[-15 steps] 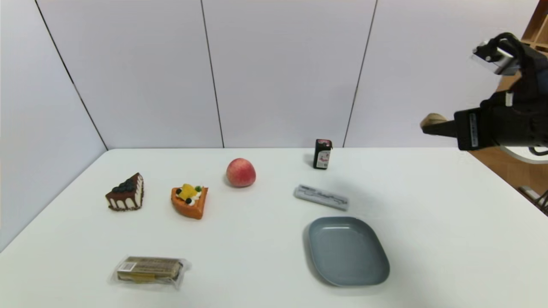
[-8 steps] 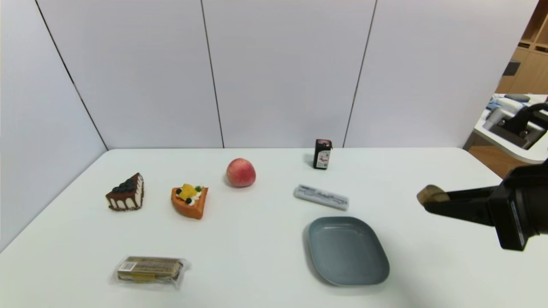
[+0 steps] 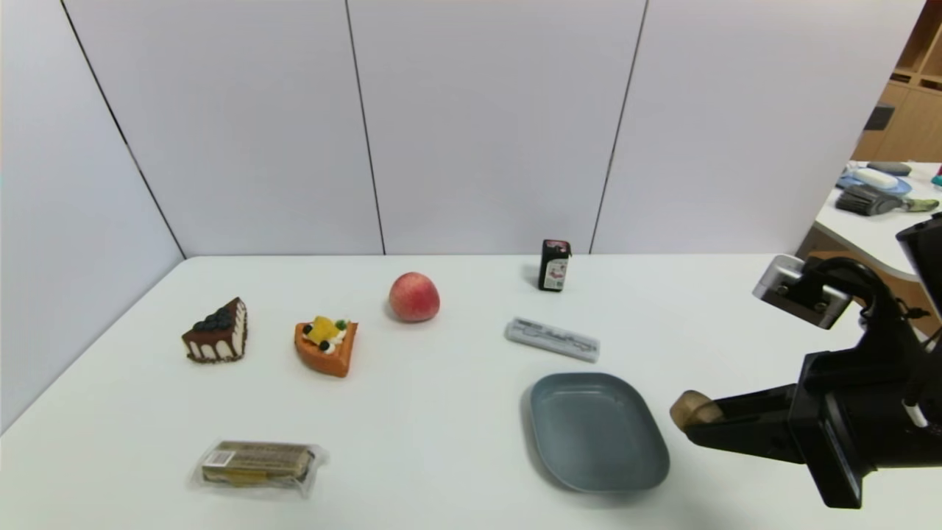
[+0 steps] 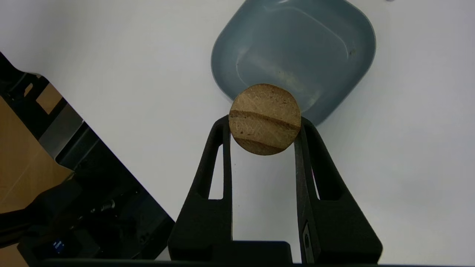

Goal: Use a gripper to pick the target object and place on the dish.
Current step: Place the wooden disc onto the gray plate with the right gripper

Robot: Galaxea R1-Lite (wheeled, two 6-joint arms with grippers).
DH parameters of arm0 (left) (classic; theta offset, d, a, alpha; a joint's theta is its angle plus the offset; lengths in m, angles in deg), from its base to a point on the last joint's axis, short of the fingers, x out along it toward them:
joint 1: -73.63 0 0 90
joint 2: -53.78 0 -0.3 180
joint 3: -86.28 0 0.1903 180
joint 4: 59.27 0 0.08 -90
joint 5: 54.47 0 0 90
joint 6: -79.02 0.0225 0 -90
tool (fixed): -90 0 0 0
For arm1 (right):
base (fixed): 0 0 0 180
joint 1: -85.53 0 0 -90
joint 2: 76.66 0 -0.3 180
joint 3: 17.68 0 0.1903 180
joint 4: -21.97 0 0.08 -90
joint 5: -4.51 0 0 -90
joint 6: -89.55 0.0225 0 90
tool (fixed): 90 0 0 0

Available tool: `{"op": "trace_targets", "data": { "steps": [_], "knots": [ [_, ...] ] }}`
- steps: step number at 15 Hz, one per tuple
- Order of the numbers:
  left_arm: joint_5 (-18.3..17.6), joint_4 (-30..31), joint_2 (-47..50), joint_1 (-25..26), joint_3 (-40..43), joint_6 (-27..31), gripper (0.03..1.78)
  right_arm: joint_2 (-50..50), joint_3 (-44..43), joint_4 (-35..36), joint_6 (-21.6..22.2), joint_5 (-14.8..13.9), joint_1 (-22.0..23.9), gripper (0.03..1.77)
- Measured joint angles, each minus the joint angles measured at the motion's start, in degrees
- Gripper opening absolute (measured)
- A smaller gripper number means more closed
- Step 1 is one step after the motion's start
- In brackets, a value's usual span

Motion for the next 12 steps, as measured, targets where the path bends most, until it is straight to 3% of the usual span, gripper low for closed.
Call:
{"op": "trace_targets", "data": {
  "steps": [8, 12],
  "knots": [
    [0.0, 0.0, 0.0, 0.0, 0.0, 0.0, 1.69, -12.8, -0.7, 7.0, -0.9, -1.2, -5.9, 0.47],
    [0.0, 0.0, 0.0, 0.0, 0.0, 0.0, 1.69, -20.1, -2.7, 11.5, -1.1, -4.1, -6.4, 0.47]
  ]
}}
